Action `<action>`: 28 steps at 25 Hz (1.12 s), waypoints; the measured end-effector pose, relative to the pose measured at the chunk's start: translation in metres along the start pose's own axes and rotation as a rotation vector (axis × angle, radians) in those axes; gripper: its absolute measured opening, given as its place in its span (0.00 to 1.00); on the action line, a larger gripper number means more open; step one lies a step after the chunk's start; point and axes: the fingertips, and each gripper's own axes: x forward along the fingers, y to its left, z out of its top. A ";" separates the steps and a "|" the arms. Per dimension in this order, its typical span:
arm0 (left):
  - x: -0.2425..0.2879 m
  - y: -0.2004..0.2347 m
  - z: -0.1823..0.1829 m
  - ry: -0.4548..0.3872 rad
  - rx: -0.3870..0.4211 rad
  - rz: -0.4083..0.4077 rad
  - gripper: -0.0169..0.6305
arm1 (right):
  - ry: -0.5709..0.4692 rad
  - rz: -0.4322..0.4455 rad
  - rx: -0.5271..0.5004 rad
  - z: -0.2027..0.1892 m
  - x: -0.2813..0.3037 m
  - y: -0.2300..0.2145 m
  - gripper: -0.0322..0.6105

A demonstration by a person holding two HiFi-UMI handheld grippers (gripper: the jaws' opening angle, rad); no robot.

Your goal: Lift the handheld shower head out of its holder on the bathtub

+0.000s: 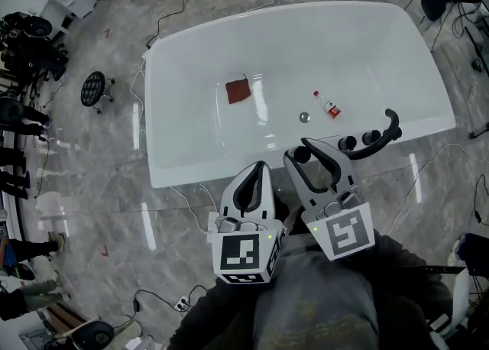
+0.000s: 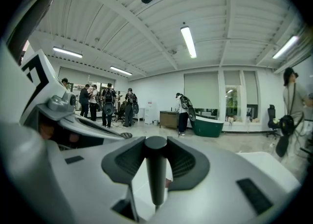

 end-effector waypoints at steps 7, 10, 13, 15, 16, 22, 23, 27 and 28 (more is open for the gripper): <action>-0.009 -0.004 0.018 -0.023 0.023 0.005 0.03 | -0.038 -0.007 -0.009 0.023 -0.008 0.000 0.27; -0.014 -0.004 0.024 -0.038 0.032 0.010 0.03 | -0.057 -0.002 -0.016 0.030 -0.011 0.003 0.27; -0.017 -0.007 0.031 -0.053 0.038 0.013 0.03 | -0.077 0.000 -0.018 0.038 -0.015 0.003 0.27; -0.018 -0.009 0.035 -0.063 0.044 0.011 0.03 | -0.090 0.000 -0.020 0.044 -0.017 0.002 0.27; -0.019 -0.011 0.037 -0.068 0.048 0.010 0.03 | -0.098 0.000 -0.022 0.047 -0.019 0.002 0.27; -0.026 -0.020 0.047 -0.100 0.069 0.008 0.03 | -0.138 0.000 -0.038 0.061 -0.030 0.005 0.27; -0.027 -0.020 0.047 -0.103 0.070 0.008 0.03 | -0.140 0.000 -0.038 0.062 -0.032 0.006 0.27; -0.032 -0.024 0.046 -0.102 0.070 0.009 0.03 | -0.143 0.002 -0.036 0.063 -0.037 0.009 0.27; -0.033 -0.024 0.046 -0.102 0.071 0.009 0.03 | -0.145 0.001 -0.035 0.063 -0.038 0.009 0.27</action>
